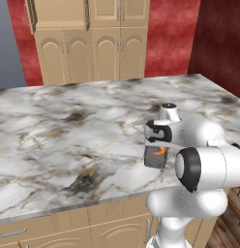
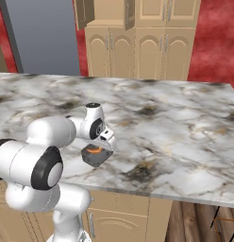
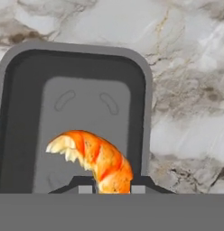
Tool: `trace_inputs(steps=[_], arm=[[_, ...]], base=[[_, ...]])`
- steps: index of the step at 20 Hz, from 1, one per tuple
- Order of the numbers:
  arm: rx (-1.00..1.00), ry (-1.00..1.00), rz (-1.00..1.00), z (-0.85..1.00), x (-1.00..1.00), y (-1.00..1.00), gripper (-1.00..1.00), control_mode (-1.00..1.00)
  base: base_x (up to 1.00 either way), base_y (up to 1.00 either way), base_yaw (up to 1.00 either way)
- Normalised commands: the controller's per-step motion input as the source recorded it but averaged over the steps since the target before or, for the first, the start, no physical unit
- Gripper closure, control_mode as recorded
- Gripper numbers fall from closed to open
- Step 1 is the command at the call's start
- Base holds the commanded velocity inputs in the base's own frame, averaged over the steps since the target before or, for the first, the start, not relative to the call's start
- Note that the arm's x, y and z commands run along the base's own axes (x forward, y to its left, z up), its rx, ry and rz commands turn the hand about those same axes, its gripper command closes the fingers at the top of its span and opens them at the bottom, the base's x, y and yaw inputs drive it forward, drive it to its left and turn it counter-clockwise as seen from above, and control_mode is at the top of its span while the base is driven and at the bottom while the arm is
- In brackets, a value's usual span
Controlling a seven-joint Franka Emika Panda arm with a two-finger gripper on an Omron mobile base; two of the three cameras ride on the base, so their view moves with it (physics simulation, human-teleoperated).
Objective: Retrieve the tupperware from the cabinet, then place the raw meat into the tupperware to avoid contamination.
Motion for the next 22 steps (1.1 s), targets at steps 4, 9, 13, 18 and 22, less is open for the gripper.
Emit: trace_inputs(steps=[4,9,13,18,22], arm=[[0.00,-0.01,-0.06,-0.34,0.21,-0.09,1.00,-1.00],[0.00,0.00,-0.12,-0.15,0.22,0.12,1.00,-1.00],[0.00,0.01,-0.13,-0.01,0.24,0.26,-1.00,-1.00],[0.00,0.00,-0.08,0.00,0.14,0.07,-1.00,-1.00],[0.00,0.00,-0.03,0.00,0.10,0.00,-1.00,-1.00]], base=[[0.00,0.00,0.00],[0.00,0.00,0.00],[0.00,0.00,0.00],[0.00,0.00,0.00],[0.00,0.00,0.00]])
